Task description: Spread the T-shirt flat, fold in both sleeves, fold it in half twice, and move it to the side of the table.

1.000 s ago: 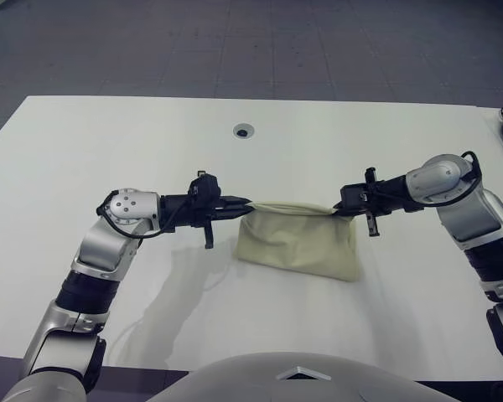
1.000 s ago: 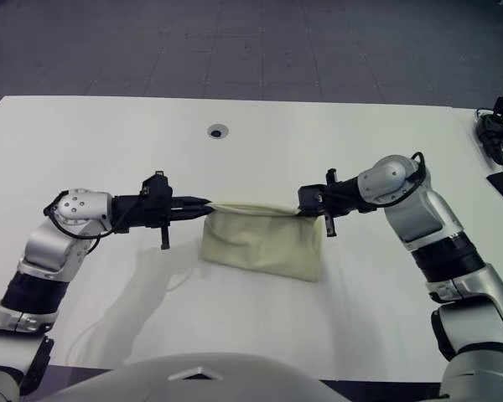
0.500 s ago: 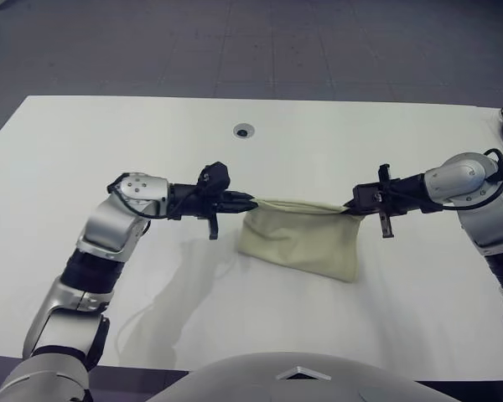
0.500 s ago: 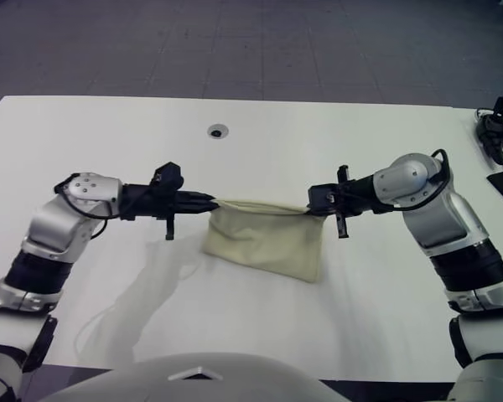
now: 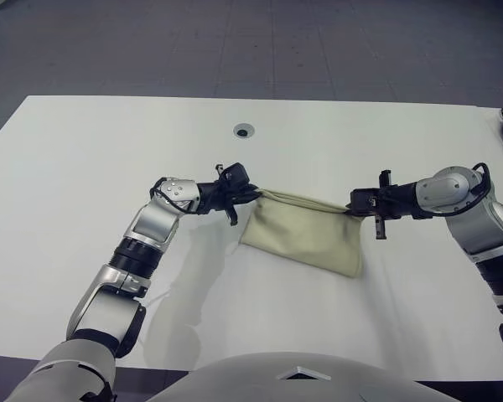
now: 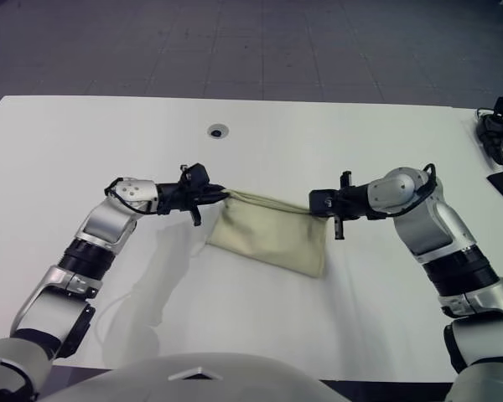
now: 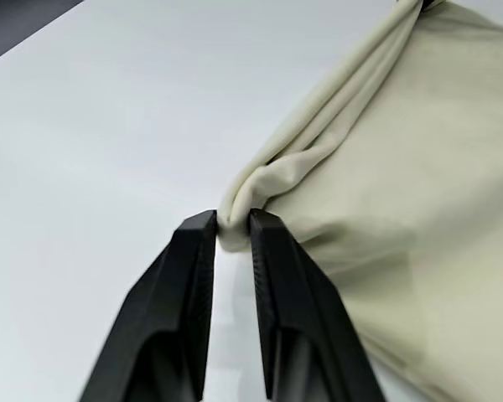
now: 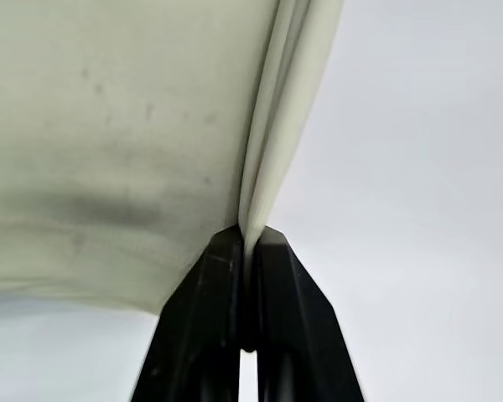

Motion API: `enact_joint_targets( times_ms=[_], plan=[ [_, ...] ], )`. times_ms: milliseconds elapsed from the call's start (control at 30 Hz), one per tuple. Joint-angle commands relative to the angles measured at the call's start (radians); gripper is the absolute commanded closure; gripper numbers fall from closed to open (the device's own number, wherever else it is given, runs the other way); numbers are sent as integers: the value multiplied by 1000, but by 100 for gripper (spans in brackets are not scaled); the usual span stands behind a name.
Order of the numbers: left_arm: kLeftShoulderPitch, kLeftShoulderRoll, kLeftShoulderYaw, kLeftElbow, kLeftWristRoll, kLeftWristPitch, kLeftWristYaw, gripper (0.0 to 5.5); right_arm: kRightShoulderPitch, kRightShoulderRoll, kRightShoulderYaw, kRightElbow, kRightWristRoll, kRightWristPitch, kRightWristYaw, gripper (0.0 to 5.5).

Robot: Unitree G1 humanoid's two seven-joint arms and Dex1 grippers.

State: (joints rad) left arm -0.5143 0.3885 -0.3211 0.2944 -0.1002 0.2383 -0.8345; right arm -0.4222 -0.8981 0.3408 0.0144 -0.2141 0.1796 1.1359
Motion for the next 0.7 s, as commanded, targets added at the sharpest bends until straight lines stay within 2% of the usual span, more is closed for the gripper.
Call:
enact_joint_targets(
  times_ms=[33,167,300,700],
  plan=[
    [-2,-79,73,10,-13,-55,99,410,5,47,-4,35,-41,34,-80,491],
    [23,-140,152,0,-30,-108,206,343,16,86,-14,61,-62,79,-152,426],
    [81,-151,185,-58,-26,-129,258,277,18,102,-18,114,-127,69,-274,364],
    [341,-113,134,-353,-28,-64,214,71,112,162,-96,88,-129,-35,-500,167]
  ],
)
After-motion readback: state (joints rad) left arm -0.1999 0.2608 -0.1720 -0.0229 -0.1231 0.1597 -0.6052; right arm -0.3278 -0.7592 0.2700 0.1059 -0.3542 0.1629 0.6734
